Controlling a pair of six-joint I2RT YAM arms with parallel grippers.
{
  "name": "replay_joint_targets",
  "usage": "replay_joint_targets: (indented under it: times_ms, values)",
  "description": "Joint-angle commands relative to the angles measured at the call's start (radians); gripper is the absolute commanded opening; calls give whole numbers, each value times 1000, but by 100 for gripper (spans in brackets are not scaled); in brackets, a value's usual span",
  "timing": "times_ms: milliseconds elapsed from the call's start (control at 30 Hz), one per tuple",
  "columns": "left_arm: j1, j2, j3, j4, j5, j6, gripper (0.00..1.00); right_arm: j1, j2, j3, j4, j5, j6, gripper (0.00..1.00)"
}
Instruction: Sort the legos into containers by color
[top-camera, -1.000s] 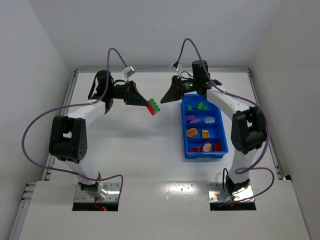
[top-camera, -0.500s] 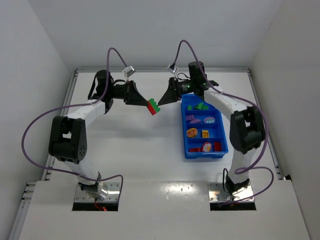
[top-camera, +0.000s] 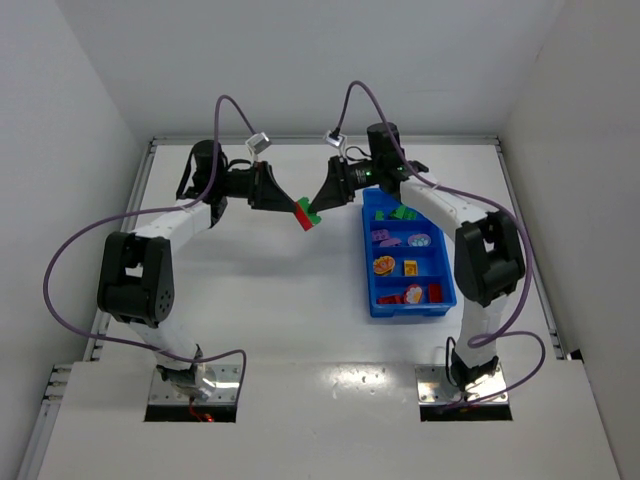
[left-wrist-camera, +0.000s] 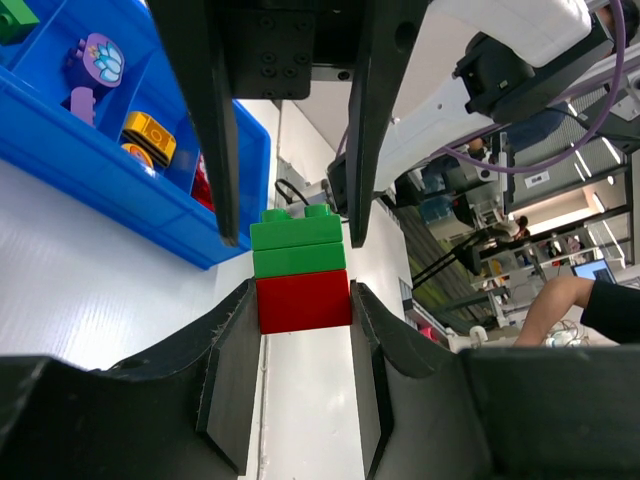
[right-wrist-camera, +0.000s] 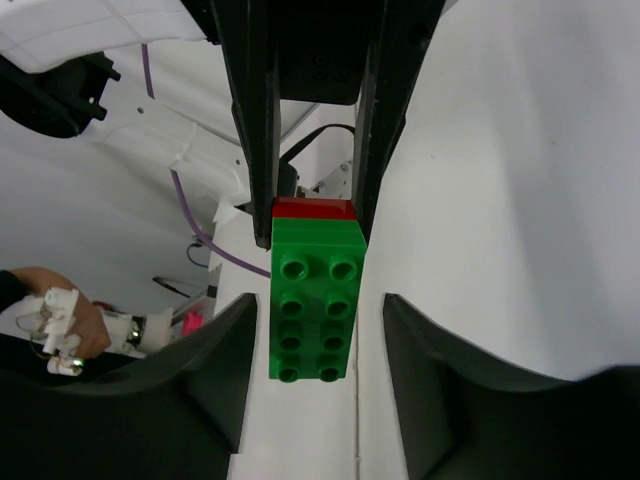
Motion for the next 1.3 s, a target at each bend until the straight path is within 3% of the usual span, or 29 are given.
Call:
replay_joint_targets:
  times_ms: [0, 67, 200, 333, 767, 1100, 1200, 1267]
  values:
    - [-10, -39, 5, 51, 74, 17, 3, 9, 9, 43, 58, -37, 4, 46]
    - [-10, -39, 5, 51, 65, 17, 3, 18, 9, 43, 93, -47, 30, 38]
    - [-10, -39, 5, 51, 65, 17, 3, 18, 9, 34, 103, -47, 53, 11]
    - [-10, -39, 5, 51, 65, 26, 3, 9, 9, 23, 103, -37, 53, 2]
    - [-19, -30, -6, 42, 56, 26, 3, -146, 0, 33, 158, -19, 127, 0]
    - [-19, -62, -26, 42, 45, 36, 3, -226, -46, -54, 149, -1, 107, 0]
    - [-19, -74, -26, 42, 16, 36, 3, -263, -94, -98, 74, 22, 35, 0]
    - [-19, -91, -3, -68, -96, 97, 3, -293, -127, -114, -47, 64, -39, 0]
